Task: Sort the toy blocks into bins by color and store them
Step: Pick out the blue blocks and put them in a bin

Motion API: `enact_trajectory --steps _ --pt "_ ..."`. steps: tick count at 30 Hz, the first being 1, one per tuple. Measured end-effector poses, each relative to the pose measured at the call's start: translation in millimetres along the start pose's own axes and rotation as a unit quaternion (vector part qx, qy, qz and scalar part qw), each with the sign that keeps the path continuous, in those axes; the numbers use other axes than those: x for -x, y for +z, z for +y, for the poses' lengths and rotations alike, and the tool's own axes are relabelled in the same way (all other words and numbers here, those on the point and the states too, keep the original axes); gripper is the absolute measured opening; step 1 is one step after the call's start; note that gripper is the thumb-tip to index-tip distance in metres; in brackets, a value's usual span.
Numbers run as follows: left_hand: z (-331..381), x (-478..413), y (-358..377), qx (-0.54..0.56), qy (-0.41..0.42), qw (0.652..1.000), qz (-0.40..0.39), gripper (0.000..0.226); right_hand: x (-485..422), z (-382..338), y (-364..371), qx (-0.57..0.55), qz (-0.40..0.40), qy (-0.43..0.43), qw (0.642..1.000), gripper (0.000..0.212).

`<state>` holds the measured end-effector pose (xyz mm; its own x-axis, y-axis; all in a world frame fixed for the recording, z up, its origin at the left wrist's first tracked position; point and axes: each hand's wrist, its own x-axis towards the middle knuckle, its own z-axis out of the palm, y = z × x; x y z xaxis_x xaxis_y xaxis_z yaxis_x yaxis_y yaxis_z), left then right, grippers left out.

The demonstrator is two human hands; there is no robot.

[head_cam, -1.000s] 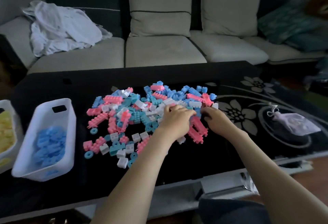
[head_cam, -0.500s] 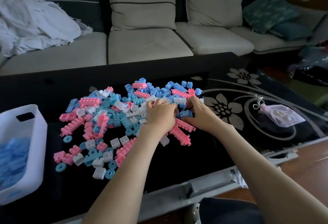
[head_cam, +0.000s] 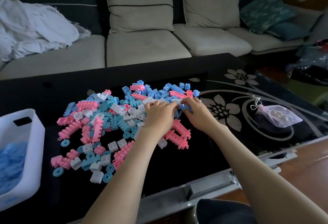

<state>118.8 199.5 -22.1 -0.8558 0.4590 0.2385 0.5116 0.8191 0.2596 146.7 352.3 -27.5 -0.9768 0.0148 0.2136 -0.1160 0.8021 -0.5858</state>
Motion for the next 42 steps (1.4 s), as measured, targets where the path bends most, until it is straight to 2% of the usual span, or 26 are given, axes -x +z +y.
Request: enact_trajectory --steps 2,5,8,11,14,18,20,22,24,27,30,37,40,42 --pt "4.6 -1.6 1.3 -0.008 -0.010 1.000 -0.015 0.032 -2.0 2.4 2.7 0.021 0.008 0.020 1.000 0.035" --pt "10.9 -7.6 3.4 -0.049 -0.029 0.997 -0.047 0.032 -5.0 3.1 8.1 0.045 -0.027 0.054 0.997 0.045" --pt "13.3 -11.9 3.5 -0.042 -0.051 0.996 -0.062 0.026 -6.8 3.7 12.8 0.066 -0.037 0.039 0.996 0.049" --pt "11.0 -14.4 2.2 -0.037 -0.062 0.996 -0.062 0.021 -8.2 6.2 13.2 0.094 -0.038 0.010 0.995 0.034" --pt "8.6 -14.8 2.1 -0.060 -0.049 0.994 -0.081 0.030 -8.9 7.2 10.9 0.028 -0.021 0.029 0.999 0.016" --pt "7.9 -15.3 -1.7 -0.051 -0.050 0.995 -0.065 0.026 -13.8 3.8 4.9 -0.072 0.059 0.113 0.989 0.013" --pt "9.4 -15.2 -7.4 0.014 -0.073 0.997 -0.015 0.025 -17.2 -1.0 2.5 -0.058 0.075 0.094 0.991 0.014" --pt "10.2 -16.3 -14.6 0.081 -0.115 0.988 0.056 0.034 -24.6 -6.5 2.7 -0.010 0.040 0.064 0.997 0.038" --pt "6.2 -16.4 -18.5 0.113 -0.146 0.978 0.093 0.033 -34.2 -11.2 5.5 0.046 -0.010 0.062 0.997 0.053" --pt "-4.0 -14.5 -19.8 0.106 -0.157 0.979 0.081 0.020 -42.6 -12.1 12.6 0.070 -0.047 0.074 0.994 0.047" --pt "-11.9 -15.0 -19.2 0.111 -0.164 0.979 0.054 0.010 -41.3 -10.8 19.2 0.081 -0.028 0.054 0.995 0.035" --pt "-6.1 -15.8 -17.4 0.106 -0.148 0.983 0.027 0.017 -39.4 -18.5 18.0 0.076 -0.033 0.009 0.996 0.010" --pt "-5.0 -14.5 -20.0 0.125 -0.158 0.979 0.025 0.024 -39.5 -22.5 8.8 0.019 -0.035 0.037 0.999 0.024" --pt "-4.4 -12.8 -24.6 0.122 -0.148 0.981 0.000 0.030 -36.5 -24.6 -0.5 -0.012 -0.065 0.062 0.996 0.034"
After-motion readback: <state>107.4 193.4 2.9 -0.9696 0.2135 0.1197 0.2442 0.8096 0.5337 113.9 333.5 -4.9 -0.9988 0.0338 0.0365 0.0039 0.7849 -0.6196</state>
